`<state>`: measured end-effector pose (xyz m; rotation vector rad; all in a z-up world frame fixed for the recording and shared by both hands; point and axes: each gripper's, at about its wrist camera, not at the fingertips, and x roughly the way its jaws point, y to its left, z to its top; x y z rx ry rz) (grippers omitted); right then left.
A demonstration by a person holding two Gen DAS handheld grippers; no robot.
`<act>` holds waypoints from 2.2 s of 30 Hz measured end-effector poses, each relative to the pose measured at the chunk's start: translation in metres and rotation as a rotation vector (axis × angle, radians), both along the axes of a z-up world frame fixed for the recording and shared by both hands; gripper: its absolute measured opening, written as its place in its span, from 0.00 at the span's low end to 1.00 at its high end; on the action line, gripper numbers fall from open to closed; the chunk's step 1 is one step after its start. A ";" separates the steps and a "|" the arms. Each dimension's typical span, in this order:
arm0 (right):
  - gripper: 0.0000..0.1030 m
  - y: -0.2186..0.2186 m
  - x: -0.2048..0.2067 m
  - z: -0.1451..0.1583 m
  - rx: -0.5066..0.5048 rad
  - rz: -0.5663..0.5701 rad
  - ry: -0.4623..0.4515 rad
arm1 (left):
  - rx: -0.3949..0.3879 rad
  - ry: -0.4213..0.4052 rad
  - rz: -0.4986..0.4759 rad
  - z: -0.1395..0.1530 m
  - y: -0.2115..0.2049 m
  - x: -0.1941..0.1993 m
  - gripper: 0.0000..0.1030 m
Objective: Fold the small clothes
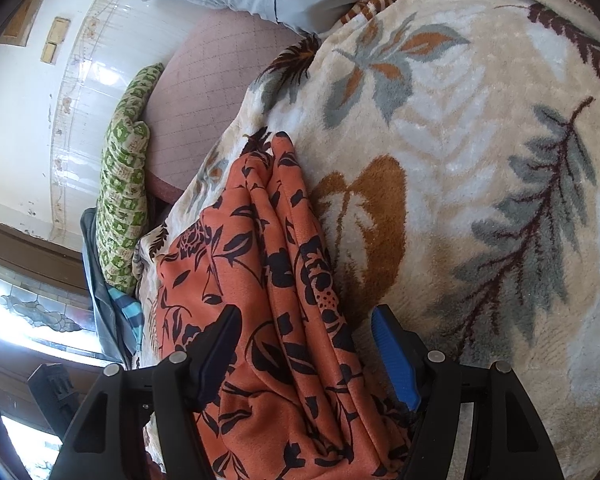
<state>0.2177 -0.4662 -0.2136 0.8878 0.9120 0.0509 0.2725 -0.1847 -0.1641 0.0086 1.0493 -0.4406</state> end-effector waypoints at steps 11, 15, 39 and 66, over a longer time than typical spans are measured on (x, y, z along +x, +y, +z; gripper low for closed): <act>0.81 0.019 0.017 -0.007 0.026 0.061 -0.026 | -0.095 0.009 -0.055 -0.006 0.002 0.012 0.95; 0.81 0.038 0.021 -0.007 0.028 0.151 -0.039 | -0.091 0.006 -0.063 -0.009 0.005 0.016 0.95; 0.52 0.086 0.016 0.024 -0.201 0.232 -0.102 | -0.214 0.096 0.024 -0.008 0.030 0.020 0.50; 0.61 0.187 -0.049 0.044 -0.320 0.316 -0.057 | 0.184 -0.163 0.216 0.054 0.147 -0.085 0.83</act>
